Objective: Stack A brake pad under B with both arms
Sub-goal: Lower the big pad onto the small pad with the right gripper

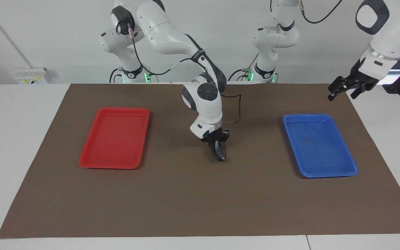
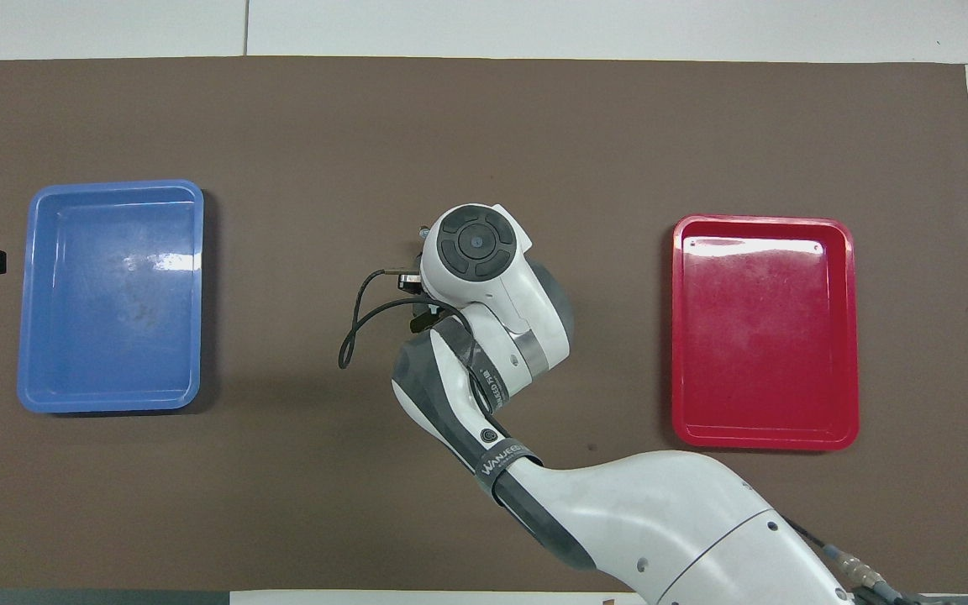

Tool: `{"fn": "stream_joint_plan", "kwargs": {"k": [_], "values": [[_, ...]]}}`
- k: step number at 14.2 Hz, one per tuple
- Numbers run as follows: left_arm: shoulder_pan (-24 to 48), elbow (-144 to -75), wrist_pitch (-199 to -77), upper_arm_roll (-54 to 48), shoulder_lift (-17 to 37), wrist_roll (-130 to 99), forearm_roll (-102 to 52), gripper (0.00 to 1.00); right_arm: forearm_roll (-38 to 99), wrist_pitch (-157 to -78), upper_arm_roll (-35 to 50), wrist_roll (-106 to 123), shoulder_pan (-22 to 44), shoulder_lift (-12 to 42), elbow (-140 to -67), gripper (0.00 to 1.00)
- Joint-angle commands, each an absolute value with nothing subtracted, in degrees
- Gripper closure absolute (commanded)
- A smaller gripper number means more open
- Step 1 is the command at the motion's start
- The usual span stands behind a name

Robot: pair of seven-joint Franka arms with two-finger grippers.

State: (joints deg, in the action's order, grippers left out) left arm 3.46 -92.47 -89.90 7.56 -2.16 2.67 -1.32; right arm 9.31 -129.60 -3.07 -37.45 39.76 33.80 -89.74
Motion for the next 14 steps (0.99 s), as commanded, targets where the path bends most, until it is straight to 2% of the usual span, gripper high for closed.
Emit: {"fn": "stream_joint_plan", "kwargs": {"k": [1, 13, 14], "values": [[3.4, -87.4, -85.9, 6.9, -0.9, 3.0, -0.1, 0.01, 10.6, -130.8, -2.5, -37.7, 39.6, 32.3, -91.7, 0.95], [1.9, -86.3, -82.1, 0.2, -1.6, -0.4, -0.7, 0.00, 13.8, -132.4, -2.2, -37.7, 39.6, 32.5, -92.5, 0.92], [1.8, -86.3, -82.1, 0.2, -1.6, -0.4, -0.7, 0.00, 13.9, -132.4, -2.2, -37.7, 39.6, 32.5, -92.6, 0.89]]}}
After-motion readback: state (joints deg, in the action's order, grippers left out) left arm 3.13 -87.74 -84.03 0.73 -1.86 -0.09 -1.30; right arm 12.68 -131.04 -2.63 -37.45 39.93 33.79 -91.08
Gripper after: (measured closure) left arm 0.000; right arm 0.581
